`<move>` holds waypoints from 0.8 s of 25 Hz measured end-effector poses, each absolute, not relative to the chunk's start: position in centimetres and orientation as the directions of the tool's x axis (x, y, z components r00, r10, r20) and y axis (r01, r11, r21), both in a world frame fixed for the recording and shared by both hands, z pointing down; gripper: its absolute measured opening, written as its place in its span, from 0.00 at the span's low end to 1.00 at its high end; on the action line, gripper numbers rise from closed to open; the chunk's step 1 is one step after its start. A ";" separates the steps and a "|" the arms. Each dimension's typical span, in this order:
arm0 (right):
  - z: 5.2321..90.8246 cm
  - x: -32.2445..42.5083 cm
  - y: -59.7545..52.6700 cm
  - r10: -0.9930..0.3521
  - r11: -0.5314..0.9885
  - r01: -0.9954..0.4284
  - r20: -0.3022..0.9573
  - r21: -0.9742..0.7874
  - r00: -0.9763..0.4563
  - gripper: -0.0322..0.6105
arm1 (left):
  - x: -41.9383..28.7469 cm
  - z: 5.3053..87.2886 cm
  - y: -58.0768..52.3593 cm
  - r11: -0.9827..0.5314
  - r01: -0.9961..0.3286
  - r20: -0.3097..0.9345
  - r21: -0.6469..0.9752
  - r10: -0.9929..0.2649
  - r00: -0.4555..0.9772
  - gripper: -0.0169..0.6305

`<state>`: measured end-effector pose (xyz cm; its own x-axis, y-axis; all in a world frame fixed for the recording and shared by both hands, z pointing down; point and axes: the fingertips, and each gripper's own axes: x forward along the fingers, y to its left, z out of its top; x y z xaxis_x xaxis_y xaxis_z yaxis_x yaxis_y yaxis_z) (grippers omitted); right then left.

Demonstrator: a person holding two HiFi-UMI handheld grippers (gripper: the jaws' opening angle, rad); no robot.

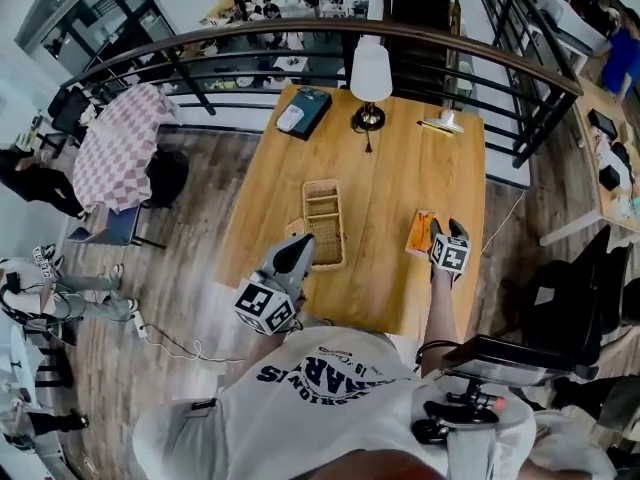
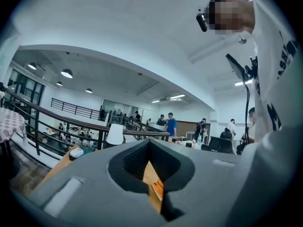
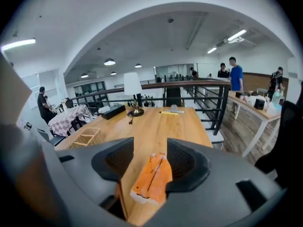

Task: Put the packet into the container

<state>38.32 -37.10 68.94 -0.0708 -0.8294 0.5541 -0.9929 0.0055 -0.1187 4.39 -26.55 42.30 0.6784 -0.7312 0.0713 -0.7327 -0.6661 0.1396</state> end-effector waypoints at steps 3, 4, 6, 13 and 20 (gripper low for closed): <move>74.0 39.2 -39.2 -0.756 -0.023 -0.988 0.649 -0.154 -0.084 0.46 | 4.8 42.0 -27.4 -0.651 -0.742 0.068 0.159 -0.742 0.666 0.03; 75.4 39.1 -40.0 -0.741 -0.019 -0.987 0.665 -0.159 -0.093 0.47 | 4.9 42.1 -27.7 -0.652 -0.741 0.067 0.158 -0.742 0.667 0.02; 78.4 38.2 -40.4 -0.694 0.000 -0.987 0.711 -0.158 -0.114 0.48 | 4.8 42.0 -28.3 -0.657 -0.738 0.062 0.153 -0.739 0.670 0.03; 86.1 36.4 -37.6 -0.481 -0.010 -0.997 0.875 -0.075 -0.061 0.49 | 2.5 41.5 -29.9 -0.685 -0.715 0.029 0.139 -0.719 0.695 0.03; 87.3 36.6 -36.4 -0.437 0.021 -0.999 0.898 -0.047 -0.051 0.09 | 0.2 43.7 -30.3 -0.711 -0.687 0.062 0.151 -0.687 0.724 0.02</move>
